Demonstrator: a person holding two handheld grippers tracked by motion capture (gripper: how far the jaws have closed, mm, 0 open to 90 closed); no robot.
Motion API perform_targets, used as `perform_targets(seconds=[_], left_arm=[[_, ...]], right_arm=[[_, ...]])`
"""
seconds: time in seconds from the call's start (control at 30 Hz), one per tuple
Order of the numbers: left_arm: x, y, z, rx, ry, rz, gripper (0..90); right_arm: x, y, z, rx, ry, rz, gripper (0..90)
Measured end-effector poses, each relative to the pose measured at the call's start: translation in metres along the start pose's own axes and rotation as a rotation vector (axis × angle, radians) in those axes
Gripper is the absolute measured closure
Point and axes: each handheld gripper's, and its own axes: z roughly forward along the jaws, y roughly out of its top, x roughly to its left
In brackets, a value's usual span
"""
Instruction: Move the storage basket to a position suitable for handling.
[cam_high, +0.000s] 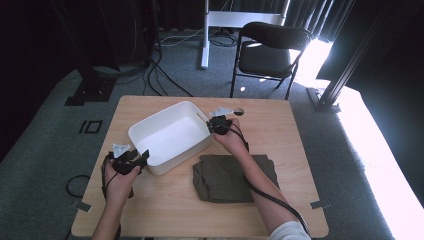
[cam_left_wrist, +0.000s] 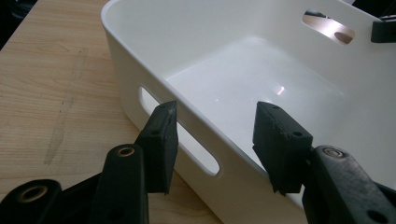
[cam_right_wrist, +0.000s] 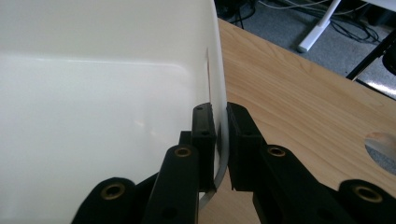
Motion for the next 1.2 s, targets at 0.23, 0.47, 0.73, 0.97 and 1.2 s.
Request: perform_targets(seconds=[0.23,0.47,0.73,0.97,1.2], left_arm=[[-0.003,0.004,0.008,-0.006,0.005,-0.005,55.4],[-0.006,0.009,0.019,-0.012,0.013,0.002,57.4],[-0.008,0.015,0.031,-0.023,0.011,0.003,60.3],[-0.013,0.02,0.04,-0.021,0.008,0.01,62.1],[-0.02,0.026,0.054,-0.028,0.003,0.022,64.0]], right_arm=[[-0.005,-0.003,-0.003,-0.003,-0.016,0.026,83.1],[-0.01,-0.005,-0.006,0.001,-0.035,0.029,82.9],[-0.021,-0.009,-0.01,0.007,-0.028,0.101,81.7],[-0.024,-0.011,-0.014,0.015,-0.062,0.093,82.7],[-0.032,-0.015,-0.02,0.02,-0.089,0.117,82.8]])
